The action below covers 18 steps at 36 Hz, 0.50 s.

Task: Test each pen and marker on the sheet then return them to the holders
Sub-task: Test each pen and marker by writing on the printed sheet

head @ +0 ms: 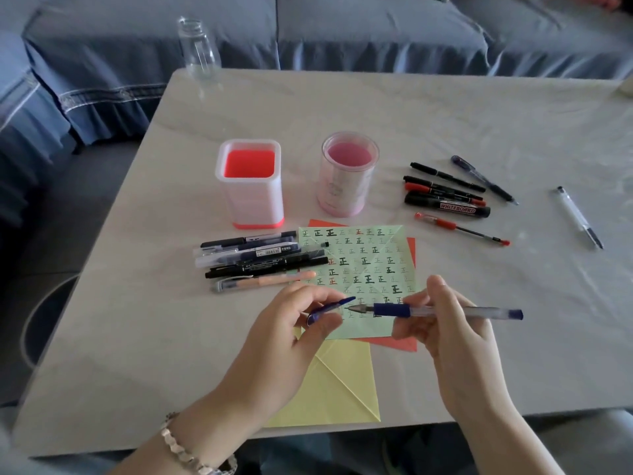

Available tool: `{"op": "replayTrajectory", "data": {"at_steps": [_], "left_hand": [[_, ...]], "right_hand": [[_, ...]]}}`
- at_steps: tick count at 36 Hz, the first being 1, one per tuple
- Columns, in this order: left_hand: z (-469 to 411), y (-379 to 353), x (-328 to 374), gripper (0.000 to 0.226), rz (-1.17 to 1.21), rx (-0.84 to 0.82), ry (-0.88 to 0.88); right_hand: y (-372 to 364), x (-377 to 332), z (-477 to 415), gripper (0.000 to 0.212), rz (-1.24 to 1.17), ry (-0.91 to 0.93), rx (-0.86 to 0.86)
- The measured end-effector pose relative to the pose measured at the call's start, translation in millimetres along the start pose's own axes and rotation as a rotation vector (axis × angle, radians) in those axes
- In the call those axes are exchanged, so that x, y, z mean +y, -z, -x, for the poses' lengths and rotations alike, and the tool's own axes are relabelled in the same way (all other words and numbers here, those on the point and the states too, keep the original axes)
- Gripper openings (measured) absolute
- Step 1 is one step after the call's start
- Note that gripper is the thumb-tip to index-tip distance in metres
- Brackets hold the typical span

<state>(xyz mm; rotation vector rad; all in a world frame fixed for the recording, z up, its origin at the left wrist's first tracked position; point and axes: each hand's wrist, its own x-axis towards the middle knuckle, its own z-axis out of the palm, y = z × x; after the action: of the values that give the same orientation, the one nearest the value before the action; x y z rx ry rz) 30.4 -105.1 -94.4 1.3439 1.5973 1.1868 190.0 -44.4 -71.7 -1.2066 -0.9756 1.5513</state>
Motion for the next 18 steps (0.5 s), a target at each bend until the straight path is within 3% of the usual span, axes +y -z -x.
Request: {"op": "replayTrajectory", "data": {"at_steps": [10,15,18], "left_hand": [[-1,-6,12,0.024,-0.091,-0.177,-0.111],[-12,-10,20,0.021,-0.155,-0.25,-0.185],[-20,-18,24,0.018,-0.128,-0.281,-0.14]], "right_hand": [[-12,2,4,0.038,0.089,0.003,-0.072],[-8,6,5,0.052,0.126,0.022,-0.103],[-3,10,1,0.041,0.164,-0.002,-0.106]]}}
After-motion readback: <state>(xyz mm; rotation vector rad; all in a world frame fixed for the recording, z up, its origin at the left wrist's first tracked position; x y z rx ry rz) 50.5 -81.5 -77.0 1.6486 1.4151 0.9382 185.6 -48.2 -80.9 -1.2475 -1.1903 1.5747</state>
